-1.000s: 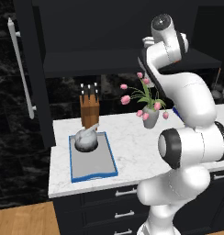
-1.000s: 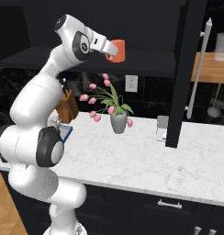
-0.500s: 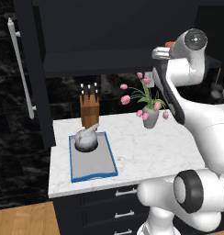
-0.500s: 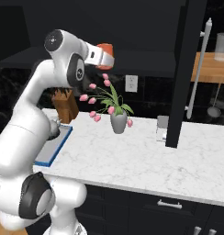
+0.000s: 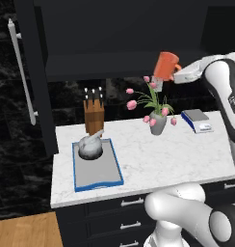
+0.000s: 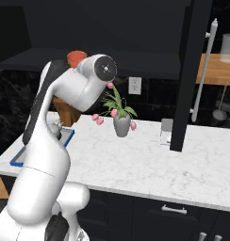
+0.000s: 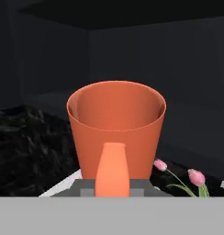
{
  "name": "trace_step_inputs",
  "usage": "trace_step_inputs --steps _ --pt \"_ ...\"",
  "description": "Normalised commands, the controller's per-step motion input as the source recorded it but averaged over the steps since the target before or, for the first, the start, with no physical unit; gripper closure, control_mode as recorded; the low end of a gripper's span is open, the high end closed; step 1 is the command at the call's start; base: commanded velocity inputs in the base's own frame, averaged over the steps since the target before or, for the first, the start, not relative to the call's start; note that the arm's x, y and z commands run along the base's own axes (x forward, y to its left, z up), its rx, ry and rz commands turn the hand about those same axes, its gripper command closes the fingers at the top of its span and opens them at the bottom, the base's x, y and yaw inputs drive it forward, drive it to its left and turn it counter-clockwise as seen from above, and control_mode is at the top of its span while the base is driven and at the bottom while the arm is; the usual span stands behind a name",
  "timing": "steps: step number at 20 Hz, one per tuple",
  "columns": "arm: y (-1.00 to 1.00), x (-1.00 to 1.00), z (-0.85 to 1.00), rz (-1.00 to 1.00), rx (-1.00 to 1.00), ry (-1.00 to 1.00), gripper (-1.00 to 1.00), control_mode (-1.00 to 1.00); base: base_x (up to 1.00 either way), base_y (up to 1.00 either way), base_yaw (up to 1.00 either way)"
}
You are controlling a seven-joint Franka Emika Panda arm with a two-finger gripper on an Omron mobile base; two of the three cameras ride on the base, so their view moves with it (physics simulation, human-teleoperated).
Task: Pick the kettle from the counter and place it on the tray. Then pick the mug from the cabinet and place it on the tray. Then close the cabinet doors.
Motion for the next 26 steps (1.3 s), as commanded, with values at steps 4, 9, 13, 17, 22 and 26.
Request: trace_step_inputs --steps 4,9,13,17,22,26 --pt "0.69 -0.4 -0.18 0.83 -0.04 0.01 1.0 -1.0 0.0 0.0 0.0" --pt "0.63 -0.38 -0.33 0.43 -0.03 0.04 1.0 -1.0 0.0 0.0 0.0" --pt "0.6 -0.37 -0.33 0.33 -0.09 0.08 1.0 -1.0 0.0 0.0 0.0" --pt "0.81 -0.11 -0.82 0.26 -0.1 0.0 1.0 -1.0 0.0 0.0 0.0" --pt "0.69 -0.02 -1.0 0.17 -0.08 0.0 1.0 -1.0 0.0 0.0 0.0" --pt "0.63 0.0 -1.0 0.12 -0.1 0.0 1.0 -1.0 0.0 0.0 0.0"
